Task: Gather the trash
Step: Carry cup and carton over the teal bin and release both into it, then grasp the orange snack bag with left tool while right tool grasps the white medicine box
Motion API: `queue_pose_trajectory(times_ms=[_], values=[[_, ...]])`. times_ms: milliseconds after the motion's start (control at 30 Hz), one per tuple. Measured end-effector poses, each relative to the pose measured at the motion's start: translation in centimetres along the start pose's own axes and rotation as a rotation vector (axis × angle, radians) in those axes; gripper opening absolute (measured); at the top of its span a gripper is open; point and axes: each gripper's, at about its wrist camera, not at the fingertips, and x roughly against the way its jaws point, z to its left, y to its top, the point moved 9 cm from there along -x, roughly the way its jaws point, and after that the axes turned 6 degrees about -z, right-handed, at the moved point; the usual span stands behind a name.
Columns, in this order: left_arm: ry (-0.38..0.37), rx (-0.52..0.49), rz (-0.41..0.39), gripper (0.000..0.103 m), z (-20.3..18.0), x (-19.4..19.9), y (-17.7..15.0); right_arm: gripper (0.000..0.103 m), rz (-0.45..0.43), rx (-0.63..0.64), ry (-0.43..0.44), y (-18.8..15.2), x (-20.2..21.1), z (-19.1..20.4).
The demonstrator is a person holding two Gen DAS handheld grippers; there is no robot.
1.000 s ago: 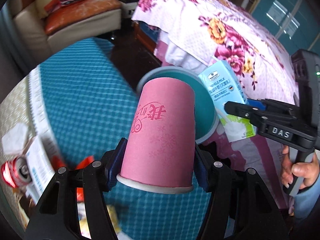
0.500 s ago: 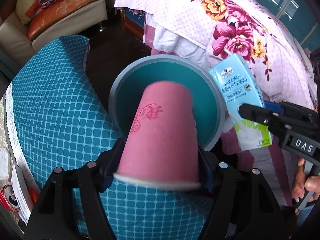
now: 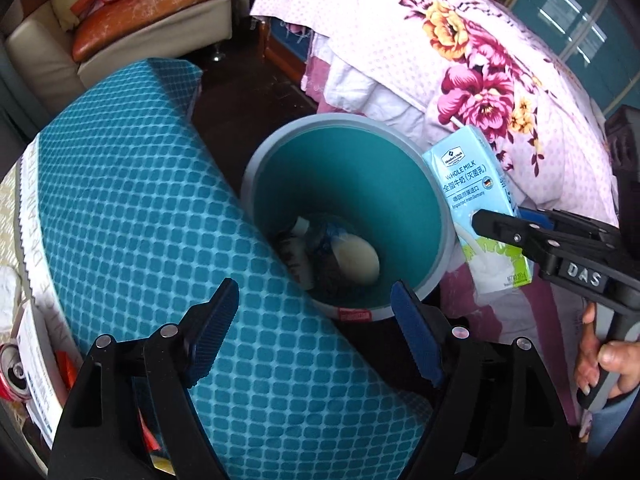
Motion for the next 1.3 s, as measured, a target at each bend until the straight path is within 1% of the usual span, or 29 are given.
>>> queue_pose_trajectory(times_ms=[267,600,667,700,800,900,1033,1200,1300], values=[[-0.026,0.048,-0.024,0.08,1.7,2.1,-1.0,0.035,0.03,0.018,-0.016,0.1,-1.1,0.8],[-0.063,0.071,-0.043,0.08,2.4,4.1,-2.1,0.037,0.066,0.041,-0.011,-0.2,-1.8,2.8],[-0.066,0.077,-0.049,0.08,2.6,4.5,-2.4,0.039,0.068,0.046,-0.008,-0.3,-1.8,3.3],[-0.065,0.079,-0.05,0.081,2.7,4.8,-2.6,0.043,0.068,0.048,-0.005,-0.3,-1.7,3.6],[-0.064,0.09,-0.059,0.081,3.1,5.5,-3.0,0.051,0.063,0.06,-0.008,-0.5,-1.3,4.3],[-0.063,0.102,-0.071,0.081,3.7,6.4,-3.6,0.064,0.06,0.07,-0.012,-0.8,-0.8,5.2],[-0.06,0.119,-0.084,0.081,4.3,7.8,-4.6,0.073,0.062,0.079,-0.004,-1.2,-0.1,6.5],[-0.037,0.138,-0.103,0.081,5.9,9.6,-6.0,0.074,0.07,0.093,0.007,-2.0,0.9,8.6],[-0.017,0.156,-0.121,0.081,7.5,11.1,-7.2,0.074,0.074,0.108,0.013,-2.7,1.4,10.0]])
